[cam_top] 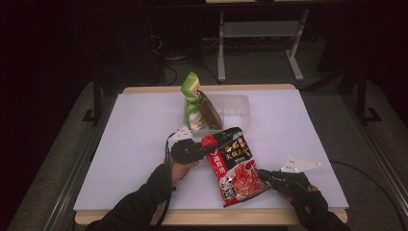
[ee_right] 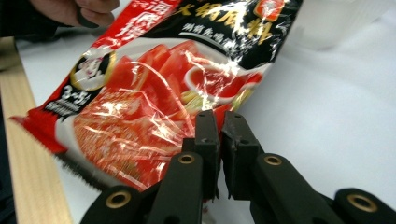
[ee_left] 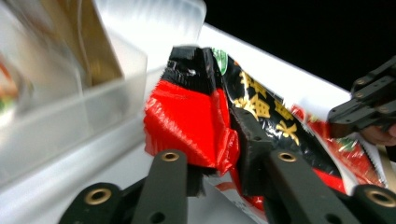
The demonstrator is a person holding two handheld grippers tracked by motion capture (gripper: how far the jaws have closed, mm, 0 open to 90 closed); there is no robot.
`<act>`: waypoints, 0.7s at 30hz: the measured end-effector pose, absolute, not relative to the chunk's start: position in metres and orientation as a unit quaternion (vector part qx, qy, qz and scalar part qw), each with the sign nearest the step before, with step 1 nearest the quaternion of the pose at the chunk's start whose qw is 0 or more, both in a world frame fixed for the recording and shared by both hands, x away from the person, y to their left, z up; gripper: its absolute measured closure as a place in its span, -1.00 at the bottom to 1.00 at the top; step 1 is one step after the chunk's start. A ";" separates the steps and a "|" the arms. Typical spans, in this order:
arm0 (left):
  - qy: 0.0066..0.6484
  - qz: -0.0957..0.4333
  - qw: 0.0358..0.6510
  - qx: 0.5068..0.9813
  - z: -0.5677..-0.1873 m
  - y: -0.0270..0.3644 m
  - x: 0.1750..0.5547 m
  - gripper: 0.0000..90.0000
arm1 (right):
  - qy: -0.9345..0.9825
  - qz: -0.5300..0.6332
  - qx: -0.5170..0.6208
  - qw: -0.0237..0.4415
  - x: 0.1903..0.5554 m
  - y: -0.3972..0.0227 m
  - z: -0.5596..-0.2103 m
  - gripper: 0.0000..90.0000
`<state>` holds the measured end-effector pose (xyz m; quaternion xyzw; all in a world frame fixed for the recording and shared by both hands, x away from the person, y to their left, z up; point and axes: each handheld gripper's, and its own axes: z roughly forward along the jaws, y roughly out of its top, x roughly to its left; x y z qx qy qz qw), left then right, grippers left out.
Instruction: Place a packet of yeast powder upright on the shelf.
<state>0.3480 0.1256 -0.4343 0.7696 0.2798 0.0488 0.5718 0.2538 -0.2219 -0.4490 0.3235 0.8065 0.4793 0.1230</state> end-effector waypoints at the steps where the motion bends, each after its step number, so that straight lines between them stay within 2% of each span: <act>1: 0.271 0.061 0.580 0.765 -0.429 0.126 0.345 0.71 | 0.804 0.484 0.323 0.125 0.254 -0.223 -0.448 0.90; 4: 0.260 0.074 0.595 0.757 -0.420 0.126 0.340 0.76 | 0.801 0.491 0.319 0.125 0.255 -0.226 -0.445 0.76; 6: 0.259 0.081 0.602 0.751 -0.415 0.128 0.336 0.80 | 0.805 0.485 0.315 0.131 0.254 -0.226 -0.444 0.51; 11: 0.253 0.099 0.617 0.739 -0.403 0.134 0.330 0.82 | 0.795 0.494 0.325 0.136 0.251 -0.238 -0.440 0.10; 14: 0.251 0.113 0.620 0.735 -0.398 0.133 0.326 0.84 | 0.790 0.487 0.340 0.153 0.250 -0.247 -0.439 0.02; 21: 0.241 0.117 0.632 0.727 -0.389 0.137 0.322 0.85 | 0.772 0.479 0.379 0.176 0.253 -0.261 -0.441 0.05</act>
